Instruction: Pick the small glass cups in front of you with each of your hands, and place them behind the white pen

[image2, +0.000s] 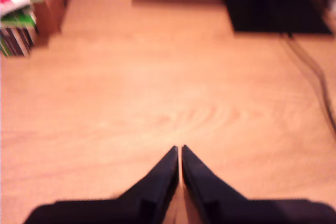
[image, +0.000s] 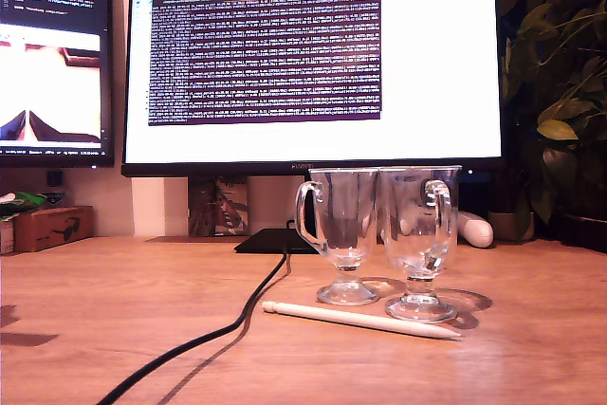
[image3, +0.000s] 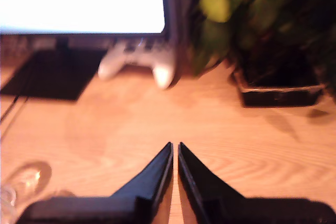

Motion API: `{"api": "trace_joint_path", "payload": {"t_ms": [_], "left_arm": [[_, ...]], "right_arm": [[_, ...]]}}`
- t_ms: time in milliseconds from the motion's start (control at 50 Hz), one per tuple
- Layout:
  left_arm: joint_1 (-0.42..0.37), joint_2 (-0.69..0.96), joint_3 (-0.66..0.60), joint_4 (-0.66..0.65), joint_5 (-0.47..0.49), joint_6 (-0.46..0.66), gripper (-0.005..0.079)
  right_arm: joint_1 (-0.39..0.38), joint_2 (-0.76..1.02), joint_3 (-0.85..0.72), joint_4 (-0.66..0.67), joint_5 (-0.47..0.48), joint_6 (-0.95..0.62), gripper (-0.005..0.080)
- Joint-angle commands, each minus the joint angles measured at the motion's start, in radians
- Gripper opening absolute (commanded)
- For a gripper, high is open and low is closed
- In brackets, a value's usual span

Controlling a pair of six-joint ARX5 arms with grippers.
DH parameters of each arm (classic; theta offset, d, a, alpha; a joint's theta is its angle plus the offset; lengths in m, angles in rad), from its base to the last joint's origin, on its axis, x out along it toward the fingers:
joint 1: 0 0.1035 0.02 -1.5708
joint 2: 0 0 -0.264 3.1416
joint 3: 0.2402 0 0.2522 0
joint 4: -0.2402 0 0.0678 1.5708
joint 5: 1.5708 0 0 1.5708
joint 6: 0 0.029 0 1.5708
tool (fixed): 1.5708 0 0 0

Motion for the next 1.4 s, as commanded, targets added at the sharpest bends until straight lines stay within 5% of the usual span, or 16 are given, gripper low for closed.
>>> {"api": "trace_joint_path", "payload": {"t_ms": [0,540,940,1380], "left_arm": [[0.001,-0.014,-0.046,0.008,-0.003,-0.008,-0.0016],[0.001,-0.186,-0.189,0.035,-0.015,-0.012,-0.0016],[0.001,-0.450,-0.309,-0.009,-0.033,0.002,-0.0016],[-0.001,-0.739,-0.336,-0.123,-0.052,0.014,-0.0016]], "right_arm": [[0.000,-0.026,-0.018,0.003,0.004,0.007,-0.0013],[0.054,-0.324,-0.246,0.043,0.056,0.002,-0.0013],[0.059,-0.575,-0.310,-0.096,0.093,-0.006,-0.0013],[0.075,-0.573,-0.361,-0.081,0.092,-0.081,-0.0013]]}}
